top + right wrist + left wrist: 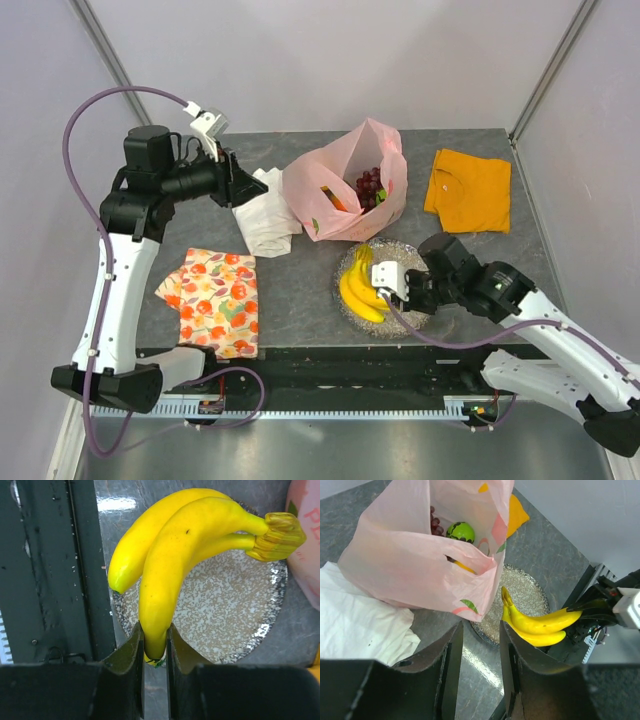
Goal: Take the fake fruits out of the plastic bag
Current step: Place the fake fruit on the plate.
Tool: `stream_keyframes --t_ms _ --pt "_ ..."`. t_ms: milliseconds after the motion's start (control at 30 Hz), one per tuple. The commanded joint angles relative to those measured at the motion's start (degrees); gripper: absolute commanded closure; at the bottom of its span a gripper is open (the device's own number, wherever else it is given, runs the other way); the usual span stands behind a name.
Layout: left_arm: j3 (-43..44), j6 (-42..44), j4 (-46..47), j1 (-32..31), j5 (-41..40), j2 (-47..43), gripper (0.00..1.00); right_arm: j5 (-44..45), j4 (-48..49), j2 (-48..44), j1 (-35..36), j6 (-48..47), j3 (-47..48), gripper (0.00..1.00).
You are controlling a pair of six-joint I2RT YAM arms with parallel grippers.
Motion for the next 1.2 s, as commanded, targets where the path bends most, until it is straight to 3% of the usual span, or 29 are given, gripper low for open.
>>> stream_keyframes --t_ms 0,333,367,400,500,733,867,933,1100,1167 --pt "-1.6 -1.1 0.2 2.1 0.6 -2.5 0.57 2.6 14.3 1.3 0.4 5.0 -5.1 1.0" --pt "-3.0 -1.2 -0.6 4.3 0.9 -3.3 0.57 9.0 26.3 2.2 0.3 16.2 -13.1 0.98" --pt "-3.1 -1.2 -0.5 4.4 1.0 -3.3 0.57 9.3 27.3 2.5 0.3 17.2 -13.3 0.96" --pt "-3.1 -1.2 -0.5 4.5 1.0 -3.2 0.57 8.5 27.9 3.5 0.3 17.4 -13.2 0.85" --pt "-3.3 -1.3 -0.4 4.6 1.4 -2.8 0.57 4.5 26.9 6.4 0.3 16.2 -12.2 0.67" --pt "-3.5 -1.8 0.4 4.7 2.6 -1.6 0.57 0.1 27.0 12.3 0.4 15.4 -10.9 0.6" --pt "-3.5 -2.0 0.5 4.7 3.5 -1.1 0.57 -1.6 25.4 13.9 0.4 15.4 -9.0 0.32" --pt "-3.5 -2.0 0.5 4.7 3.9 -1.0 0.57 -2.3 23.3 15.5 0.4 16.7 -7.3 0.25" --pt "-3.8 -2.1 1.0 4.7 4.4 -0.6 0.57 -0.5 23.5 16.7 0.4 22.1 -5.1 0.21" --pt "-3.7 -2.2 1.1 4.6 4.4 -0.6 0.57 4.7 26.3 18.2 0.3 25.1 -5.7 0.2"
